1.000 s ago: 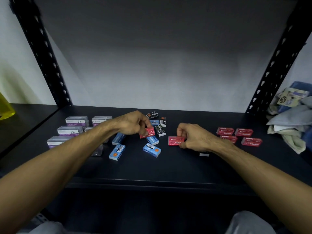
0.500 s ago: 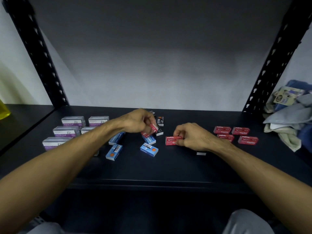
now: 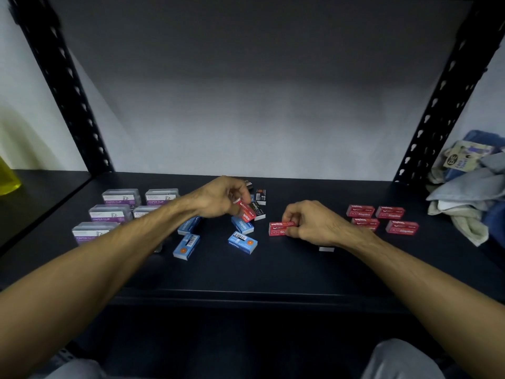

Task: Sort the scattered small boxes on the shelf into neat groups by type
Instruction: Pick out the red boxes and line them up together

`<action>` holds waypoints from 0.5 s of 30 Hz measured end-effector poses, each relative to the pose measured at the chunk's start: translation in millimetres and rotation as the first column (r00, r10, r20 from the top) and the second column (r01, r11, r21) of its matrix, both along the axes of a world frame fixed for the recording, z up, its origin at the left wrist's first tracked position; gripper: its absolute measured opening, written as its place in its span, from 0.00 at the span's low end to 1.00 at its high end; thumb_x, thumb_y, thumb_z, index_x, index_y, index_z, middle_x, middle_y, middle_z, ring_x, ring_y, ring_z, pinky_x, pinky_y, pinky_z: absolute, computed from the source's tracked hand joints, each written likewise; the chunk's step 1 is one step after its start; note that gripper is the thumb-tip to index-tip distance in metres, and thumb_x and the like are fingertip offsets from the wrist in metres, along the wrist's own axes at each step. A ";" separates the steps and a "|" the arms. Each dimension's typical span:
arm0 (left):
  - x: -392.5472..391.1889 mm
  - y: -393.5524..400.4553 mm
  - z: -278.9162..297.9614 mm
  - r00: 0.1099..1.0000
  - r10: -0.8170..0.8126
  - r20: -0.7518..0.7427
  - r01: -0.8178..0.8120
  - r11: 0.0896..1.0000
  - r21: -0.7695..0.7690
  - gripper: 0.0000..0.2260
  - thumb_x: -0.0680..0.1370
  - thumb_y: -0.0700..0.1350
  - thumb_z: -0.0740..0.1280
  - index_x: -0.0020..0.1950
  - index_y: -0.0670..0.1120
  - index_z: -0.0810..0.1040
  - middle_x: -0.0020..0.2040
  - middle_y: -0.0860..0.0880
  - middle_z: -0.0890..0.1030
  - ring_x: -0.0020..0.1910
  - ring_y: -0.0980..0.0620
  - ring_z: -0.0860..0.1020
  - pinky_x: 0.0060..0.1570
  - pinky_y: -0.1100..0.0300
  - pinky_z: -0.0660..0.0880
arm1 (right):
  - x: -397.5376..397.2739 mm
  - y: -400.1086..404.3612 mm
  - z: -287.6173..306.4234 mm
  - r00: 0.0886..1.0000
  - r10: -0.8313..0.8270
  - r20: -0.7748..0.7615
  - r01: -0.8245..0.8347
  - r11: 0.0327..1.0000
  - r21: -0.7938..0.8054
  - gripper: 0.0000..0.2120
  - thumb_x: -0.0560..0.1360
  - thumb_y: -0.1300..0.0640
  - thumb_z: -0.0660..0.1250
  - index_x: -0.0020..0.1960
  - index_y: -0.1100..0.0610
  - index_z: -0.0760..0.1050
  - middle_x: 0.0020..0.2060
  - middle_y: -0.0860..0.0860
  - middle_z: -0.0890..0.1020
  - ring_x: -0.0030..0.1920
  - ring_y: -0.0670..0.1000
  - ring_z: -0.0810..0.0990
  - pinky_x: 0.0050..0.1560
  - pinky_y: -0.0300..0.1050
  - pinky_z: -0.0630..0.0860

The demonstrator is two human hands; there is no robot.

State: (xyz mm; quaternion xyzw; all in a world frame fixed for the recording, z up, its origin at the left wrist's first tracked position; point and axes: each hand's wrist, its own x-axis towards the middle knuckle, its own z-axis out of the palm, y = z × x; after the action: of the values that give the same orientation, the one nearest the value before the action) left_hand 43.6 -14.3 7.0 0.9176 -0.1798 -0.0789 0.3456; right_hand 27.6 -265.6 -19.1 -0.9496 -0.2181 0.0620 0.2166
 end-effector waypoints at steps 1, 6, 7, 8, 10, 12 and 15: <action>-0.1 1.0 -2.2 1.000 -0.001 0.004 0.001 1.000 0.014 0.10 0.71 0.33 0.74 0.47 0.45 0.79 0.45 0.47 0.82 0.45 0.51 0.81 0.49 0.53 0.81 | -0.3 0.2 -0.2 1.000 0.000 0.000 0.000 1.000 0.001 0.05 0.73 0.56 0.73 0.45 0.48 0.78 0.38 0.47 0.81 0.35 0.43 0.77 0.40 0.42 0.76; -1.0 8.5 -5.0 0.999 -0.043 0.017 0.040 0.990 0.139 0.11 0.71 0.37 0.77 0.47 0.49 0.79 0.45 0.52 0.81 0.44 0.56 0.79 0.46 0.62 0.76 | -1.6 -1.3 0.1 1.000 0.001 0.002 -0.001 1.000 -0.002 0.06 0.73 0.55 0.73 0.46 0.48 0.78 0.37 0.45 0.80 0.35 0.42 0.77 0.39 0.39 0.73; -0.6 10.1 -4.0 0.999 -0.044 0.009 0.043 0.991 0.130 0.12 0.71 0.37 0.76 0.48 0.50 0.78 0.46 0.51 0.81 0.44 0.56 0.79 0.47 0.62 0.77 | -1.7 -1.6 0.5 1.000 0.003 -0.002 -0.003 1.000 -0.001 0.06 0.73 0.56 0.73 0.46 0.48 0.78 0.38 0.45 0.80 0.35 0.42 0.77 0.39 0.39 0.73; -0.2 11.7 -2.5 0.999 -0.043 -0.002 0.043 0.992 0.117 0.14 0.70 0.35 0.76 0.49 0.50 0.78 0.47 0.50 0.81 0.45 0.55 0.79 0.47 0.60 0.78 | -1.8 -2.0 0.9 1.000 0.005 -0.003 -0.005 1.000 0.000 0.07 0.72 0.56 0.74 0.47 0.48 0.78 0.39 0.45 0.80 0.36 0.42 0.77 0.40 0.39 0.73; 0.3 14.6 1.6 0.998 -0.048 -0.030 0.051 0.993 0.110 0.17 0.70 0.34 0.76 0.53 0.50 0.78 0.49 0.49 0.80 0.46 0.53 0.79 0.49 0.56 0.79 | -1.0 -3.0 1.5 1.000 0.007 0.008 -0.007 1.000 -0.003 0.08 0.72 0.56 0.74 0.48 0.48 0.78 0.41 0.44 0.79 0.38 0.41 0.77 0.41 0.38 0.73; 0.3 15.6 4.7 0.997 -0.064 -0.051 0.071 0.986 0.149 0.17 0.71 0.36 0.75 0.57 0.48 0.78 0.50 0.48 0.80 0.47 0.52 0.79 0.50 0.54 0.79 | 0.3 -4.0 1.4 1.000 0.010 0.018 -0.010 1.000 -0.013 0.10 0.71 0.56 0.75 0.51 0.48 0.78 0.43 0.43 0.77 0.40 0.41 0.76 0.42 0.36 0.72; -1.3 12.2 5.2 0.998 -0.053 -0.043 0.060 0.981 0.185 0.16 0.72 0.41 0.76 0.58 0.48 0.80 0.48 0.48 0.81 0.46 0.53 0.79 0.48 0.59 0.78 | 0.7 -2.8 0.7 1.000 0.022 0.020 -0.022 1.000 -0.014 0.11 0.73 0.57 0.74 0.53 0.49 0.79 0.43 0.42 0.77 0.39 0.39 0.75 0.40 0.33 0.69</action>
State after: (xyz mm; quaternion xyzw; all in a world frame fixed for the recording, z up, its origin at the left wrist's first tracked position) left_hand 42.3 -2.1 12.2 0.9388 -0.1908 -0.1223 0.2593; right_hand 28.3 -268.3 -18.4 -0.9491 -0.2302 0.0564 0.2072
